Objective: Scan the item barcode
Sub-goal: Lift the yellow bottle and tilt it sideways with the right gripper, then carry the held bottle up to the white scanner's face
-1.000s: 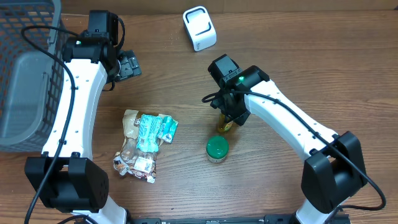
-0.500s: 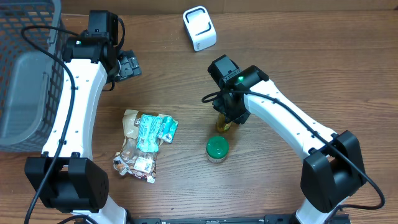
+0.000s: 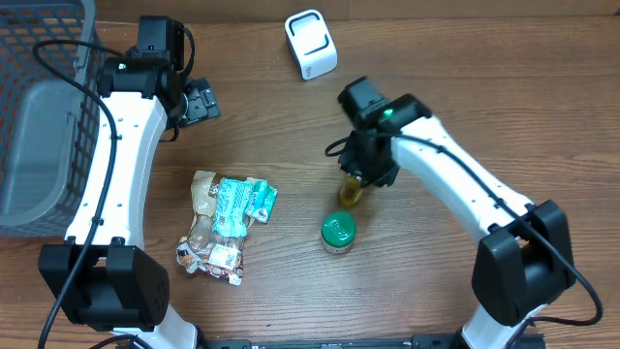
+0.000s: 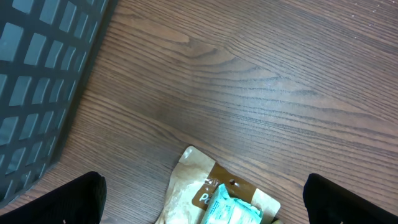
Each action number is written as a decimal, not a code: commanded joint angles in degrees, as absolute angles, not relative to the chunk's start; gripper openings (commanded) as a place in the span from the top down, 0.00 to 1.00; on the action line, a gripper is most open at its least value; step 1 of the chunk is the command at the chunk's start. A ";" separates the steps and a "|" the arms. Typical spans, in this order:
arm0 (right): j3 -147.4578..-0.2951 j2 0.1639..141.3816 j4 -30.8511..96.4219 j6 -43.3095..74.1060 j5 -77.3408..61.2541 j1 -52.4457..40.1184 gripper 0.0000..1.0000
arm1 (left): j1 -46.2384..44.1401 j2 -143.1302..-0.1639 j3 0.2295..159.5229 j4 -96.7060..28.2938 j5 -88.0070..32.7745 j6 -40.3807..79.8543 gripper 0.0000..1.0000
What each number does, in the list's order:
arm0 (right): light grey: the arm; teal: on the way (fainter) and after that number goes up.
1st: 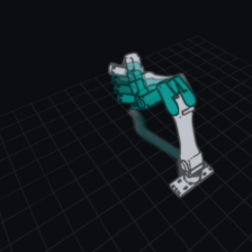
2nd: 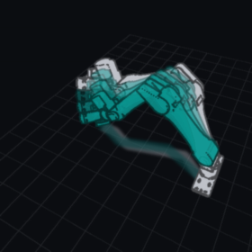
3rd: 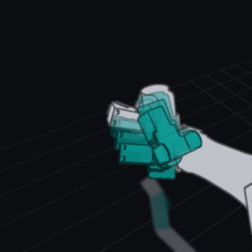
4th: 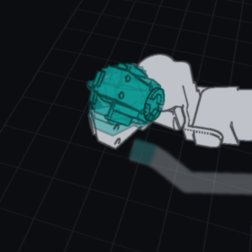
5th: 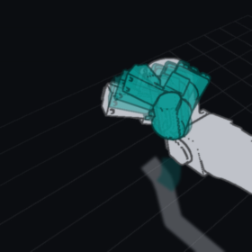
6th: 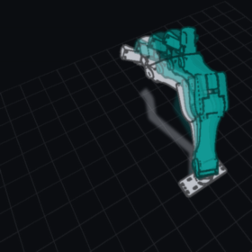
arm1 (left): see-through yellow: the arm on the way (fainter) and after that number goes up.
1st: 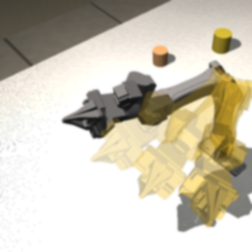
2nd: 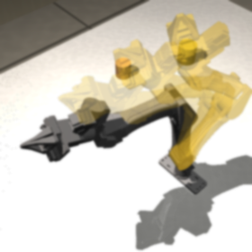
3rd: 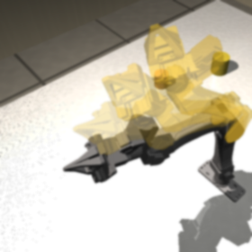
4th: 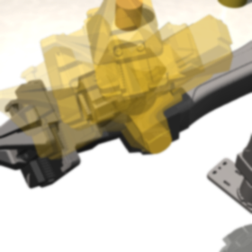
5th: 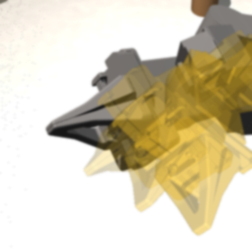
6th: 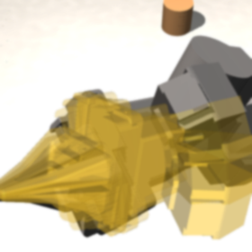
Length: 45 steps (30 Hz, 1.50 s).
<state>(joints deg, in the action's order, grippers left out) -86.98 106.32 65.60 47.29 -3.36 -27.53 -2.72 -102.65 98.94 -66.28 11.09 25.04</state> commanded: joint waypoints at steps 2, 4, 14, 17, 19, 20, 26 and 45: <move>-90.50 102.80 63.66 29.10 -22.31 -20.78 0.85 | -2.68 -101.89 99.46 -66.37 10.87 24.21 0.00; -90.50 100.68 63.09 21.06 -32.12 -17.78 0.85 | -2.68 -101.89 99.46 -66.37 10.87 24.21 0.00; -90.50 91.66 64.84 1.39 -63.35 -6.39 0.87 | -2.68 -101.91 99.46 -66.37 10.87 24.21 0.00; -90.50 91.29 67.51 -0.62 -65.25 -5.82 0.87 | -2.68 -101.91 99.46 -66.37 10.87 24.21 0.00; -90.50 91.29 70.19 -4.91 -67.46 -5.82 0.87 | -2.68 -101.89 99.46 -66.37 10.87 24.21 0.01; -90.50 91.29 71.18 -6.28 -67.96 -5.82 0.87 | -2.68 -101.91 99.46 -66.37 10.87 24.21 0.00; -90.50 91.29 74.26 -9.10 -69.63 -5.82 0.87 | -2.68 -101.89 99.46 -66.37 10.87 24.21 0.00; -90.45 91.29 76.05 -9.10 -71.22 -5.87 0.94 | -2.68 -101.91 99.46 -66.37 10.87 24.21 0.00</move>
